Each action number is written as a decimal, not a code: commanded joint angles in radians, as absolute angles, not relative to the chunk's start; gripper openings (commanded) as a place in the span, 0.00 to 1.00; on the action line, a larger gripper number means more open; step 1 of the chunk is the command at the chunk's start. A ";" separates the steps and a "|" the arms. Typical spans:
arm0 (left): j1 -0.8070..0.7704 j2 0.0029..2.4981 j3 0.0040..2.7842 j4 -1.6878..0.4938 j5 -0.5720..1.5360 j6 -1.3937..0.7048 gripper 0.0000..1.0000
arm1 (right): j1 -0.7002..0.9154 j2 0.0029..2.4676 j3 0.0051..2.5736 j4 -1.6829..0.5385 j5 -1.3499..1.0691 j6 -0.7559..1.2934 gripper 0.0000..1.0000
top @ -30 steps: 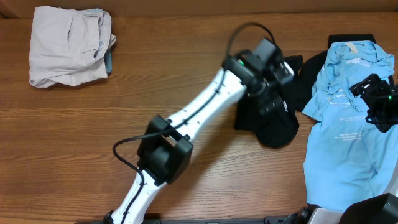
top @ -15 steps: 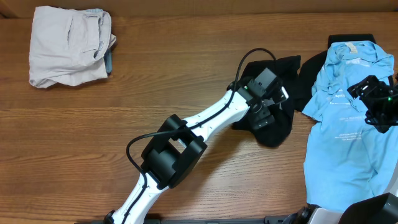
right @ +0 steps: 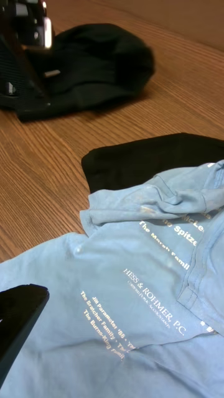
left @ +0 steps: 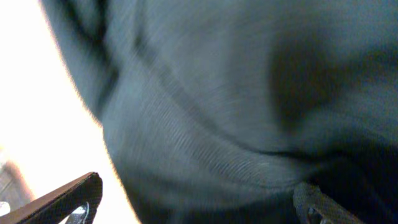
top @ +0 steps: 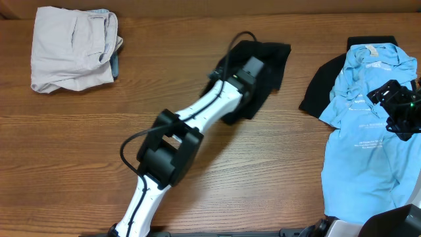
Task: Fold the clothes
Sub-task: 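Reach the left gripper over and grasp the black t-shirt bundle, then lift the black t-shirt with the left gripper and carry it left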
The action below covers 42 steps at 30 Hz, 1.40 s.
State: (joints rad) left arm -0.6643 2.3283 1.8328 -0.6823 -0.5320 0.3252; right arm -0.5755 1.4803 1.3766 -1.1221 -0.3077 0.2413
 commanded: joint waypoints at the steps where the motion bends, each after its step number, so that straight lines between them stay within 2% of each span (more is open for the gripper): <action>1: -0.635 2.287 1.829 -0.726 -0.620 0.340 1.00 | -0.577 1.468 1.402 -1.121 -0.313 0.234 0.93; 9: -0.699 2.090 1.943 -0.812 -0.113 0.337 1.00 | -0.577 1.468 1.402 -1.121 -0.312 0.234 0.93; 12: -0.709 2.082 1.944 -0.802 -0.019 0.336 1.00 | -0.577 1.468 1.402 -1.121 -0.312 0.234 0.93; 18: -0.714 2.204 1.944 -0.765 -0.011 0.206 1.00 | -0.577 1.468 1.402 -1.138 -0.309 0.230 0.93; 22: -0.710 2.317 1.944 -0.684 -0.107 0.102 1.00 | -0.577 1.468 1.401 -1.163 -0.308 0.227 0.93; 37: -0.657 2.422 1.944 -0.575 -0.120 0.117 1.00 | -0.577 1.468 1.400 -1.185 -0.290 0.207 0.93; 42: -0.663 2.447 1.944 -0.579 -0.103 0.127 0.92 | -0.577 1.468 1.400 -1.185 -0.290 0.207 0.93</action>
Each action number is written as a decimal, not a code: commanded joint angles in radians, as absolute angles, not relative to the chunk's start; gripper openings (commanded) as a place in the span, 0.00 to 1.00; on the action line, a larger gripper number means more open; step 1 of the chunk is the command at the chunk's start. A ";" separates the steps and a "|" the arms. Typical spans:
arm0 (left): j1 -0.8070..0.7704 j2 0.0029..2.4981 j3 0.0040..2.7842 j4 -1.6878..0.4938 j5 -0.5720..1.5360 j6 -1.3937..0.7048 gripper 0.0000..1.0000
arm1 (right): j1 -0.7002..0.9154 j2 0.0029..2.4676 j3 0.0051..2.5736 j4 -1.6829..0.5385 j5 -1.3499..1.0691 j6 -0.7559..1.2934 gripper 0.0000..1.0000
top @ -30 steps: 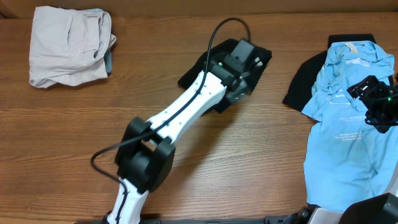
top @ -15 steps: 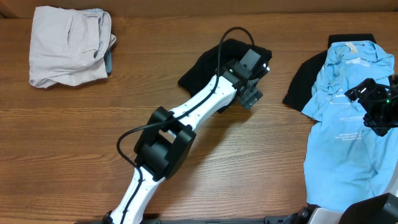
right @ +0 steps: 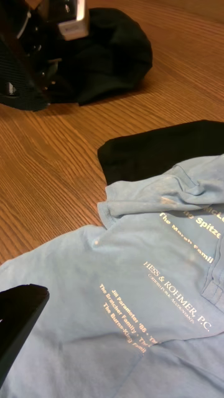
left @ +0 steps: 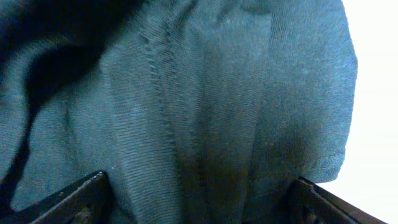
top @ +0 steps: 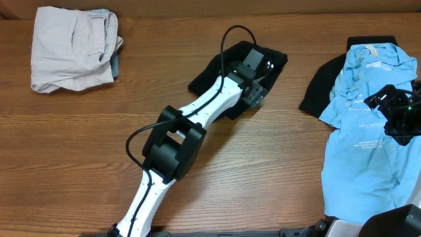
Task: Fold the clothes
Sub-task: 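Lift the black t-shirt with the left gripper and carry it left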
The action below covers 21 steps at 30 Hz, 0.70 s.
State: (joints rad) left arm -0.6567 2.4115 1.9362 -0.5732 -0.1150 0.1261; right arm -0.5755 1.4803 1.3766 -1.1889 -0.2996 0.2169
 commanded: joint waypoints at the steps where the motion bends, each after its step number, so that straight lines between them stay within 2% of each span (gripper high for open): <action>1: -0.665 2.447 1.944 -0.580 -0.103 0.127 0.91 | -0.577 1.468 1.400 -1.185 -0.290 0.207 0.93; 5: -0.675 2.446 1.944 -0.585 -0.104 0.127 0.87 | -0.577 1.468 1.400 -1.184 -0.289 0.207 0.93; 8: -0.679 2.446 1.944 -0.611 -0.104 0.127 0.74 | -0.577 1.468 1.400 -1.184 -0.289 0.204 0.93; 9: -0.679 2.446 1.944 -0.616 -0.104 0.128 0.66 | -0.577 1.468 1.400 -1.184 -0.288 0.204 0.93; 13: -0.679 2.442 1.944 -0.623 -0.116 0.128 0.16 | -0.577 1.468 1.400 -1.183 -0.281 0.204 0.92; 15: -0.675 2.434 1.945 -0.627 -0.122 0.127 0.04 | -0.577 1.468 1.400 -1.183 -0.281 0.204 0.92; 21: -0.672 2.385 1.956 -0.655 -0.307 0.128 0.04 | -0.577 1.468 1.400 -1.178 -0.281 0.204 0.92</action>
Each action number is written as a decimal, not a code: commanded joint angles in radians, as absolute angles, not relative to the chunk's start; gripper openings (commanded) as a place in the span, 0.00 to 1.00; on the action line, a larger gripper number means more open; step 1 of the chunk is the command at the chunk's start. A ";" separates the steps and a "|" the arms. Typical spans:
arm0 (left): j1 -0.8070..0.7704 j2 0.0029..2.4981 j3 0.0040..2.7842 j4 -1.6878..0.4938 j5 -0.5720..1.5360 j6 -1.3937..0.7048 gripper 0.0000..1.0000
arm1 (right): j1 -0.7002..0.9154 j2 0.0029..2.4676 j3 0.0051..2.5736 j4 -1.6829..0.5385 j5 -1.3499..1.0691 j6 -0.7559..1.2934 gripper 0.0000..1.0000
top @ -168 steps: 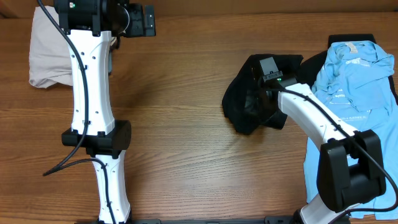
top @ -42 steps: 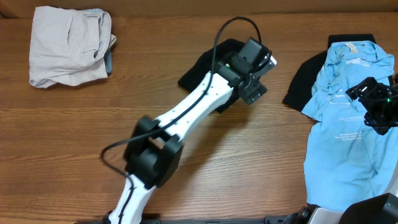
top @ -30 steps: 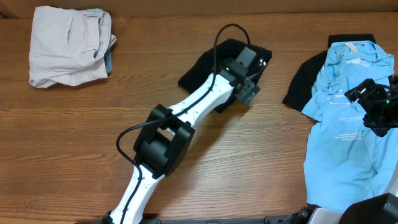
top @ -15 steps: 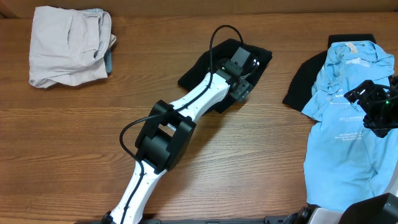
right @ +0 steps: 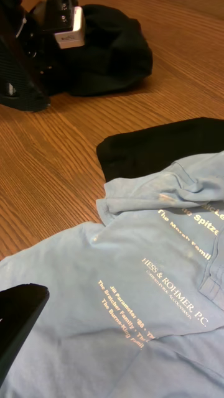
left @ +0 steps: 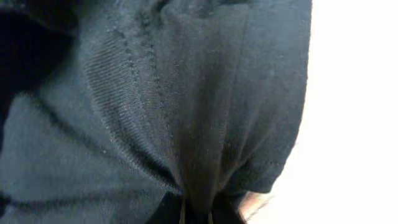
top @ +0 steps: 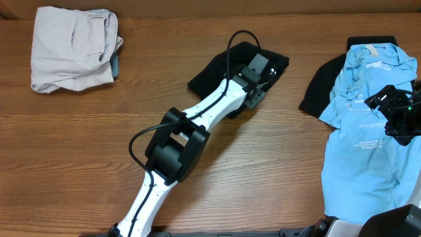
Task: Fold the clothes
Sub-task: 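Lift the black t-shirt with the left gripper and carry it left, then place the black t-shirt on top of the beige pants with the left gripper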
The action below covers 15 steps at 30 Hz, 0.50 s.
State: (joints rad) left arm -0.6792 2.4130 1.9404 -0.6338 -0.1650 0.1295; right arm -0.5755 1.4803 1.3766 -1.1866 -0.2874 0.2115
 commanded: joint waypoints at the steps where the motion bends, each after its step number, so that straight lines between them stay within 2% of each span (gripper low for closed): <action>1: -0.671 2.373 1.962 -0.664 -0.337 0.135 0.04 | -0.577 1.468 1.400 -1.177 -0.281 0.204 0.92; 15: -0.525 2.164 2.259 -0.921 -0.418 0.179 0.04 | -0.577 1.468 1.400 -1.168 -0.282 0.204 0.92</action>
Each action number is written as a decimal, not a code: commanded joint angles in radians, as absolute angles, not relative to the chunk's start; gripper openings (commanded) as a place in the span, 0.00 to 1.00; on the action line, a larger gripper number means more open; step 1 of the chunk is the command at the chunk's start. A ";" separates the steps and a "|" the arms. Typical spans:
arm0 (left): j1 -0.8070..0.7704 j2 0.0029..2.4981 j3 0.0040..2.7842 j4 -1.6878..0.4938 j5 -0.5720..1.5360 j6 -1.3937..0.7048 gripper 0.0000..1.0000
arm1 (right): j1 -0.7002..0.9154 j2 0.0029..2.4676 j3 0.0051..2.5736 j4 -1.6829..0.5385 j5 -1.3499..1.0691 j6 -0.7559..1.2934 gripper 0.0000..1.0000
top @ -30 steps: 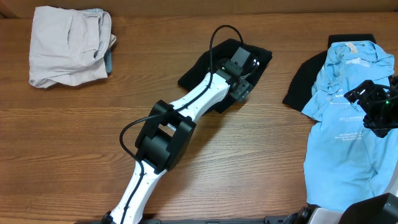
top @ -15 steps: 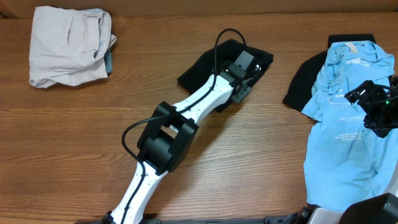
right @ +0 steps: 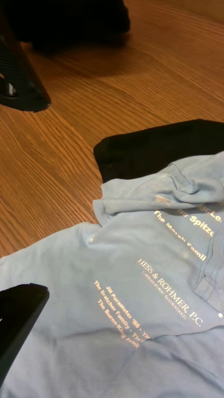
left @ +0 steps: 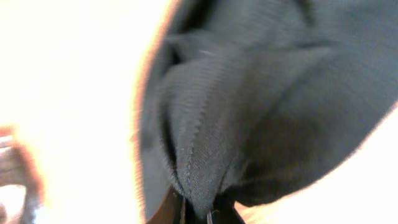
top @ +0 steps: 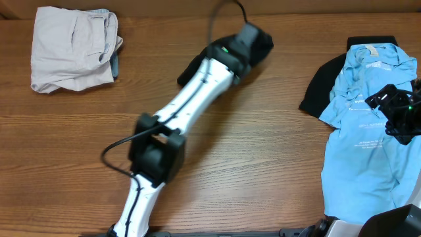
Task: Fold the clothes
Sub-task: 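Place the black t-shirt on top of the beige pants with the left gripper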
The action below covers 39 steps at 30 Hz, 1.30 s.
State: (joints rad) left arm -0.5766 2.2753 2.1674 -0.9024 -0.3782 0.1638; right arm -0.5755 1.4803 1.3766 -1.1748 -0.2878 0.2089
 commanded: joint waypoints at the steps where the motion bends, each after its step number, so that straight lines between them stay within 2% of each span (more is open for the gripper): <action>1: -0.505 2.147 2.281 -0.937 -0.418 0.179 0.04 | -0.577 1.468 1.400 -1.168 -0.282 0.204 0.92; 12: -0.239 1.996 2.342 -0.991 -0.421 0.179 0.04 | -0.577 1.468 1.400 -1.169 -0.282 0.205 0.92; 19: 0.050 2.007 2.342 -1.048 -0.429 0.077 0.04 | -0.577 1.468 1.400 -1.174 -0.282 0.204 0.92; 25: 0.200 2.030 2.341 -1.040 -0.424 0.062 0.04 | -0.577 1.468 1.400 -1.187 -0.281 0.204 0.92; 32: 0.305 2.119 2.340 -0.937 -0.355 0.067 0.04 | -0.577 1.468 1.400 -1.193 -0.246 0.200 0.91; 39: 0.308 2.254 2.340 -0.787 -0.330 0.068 0.04 | -0.577 1.468 1.400 -1.199 -0.244 0.181 0.91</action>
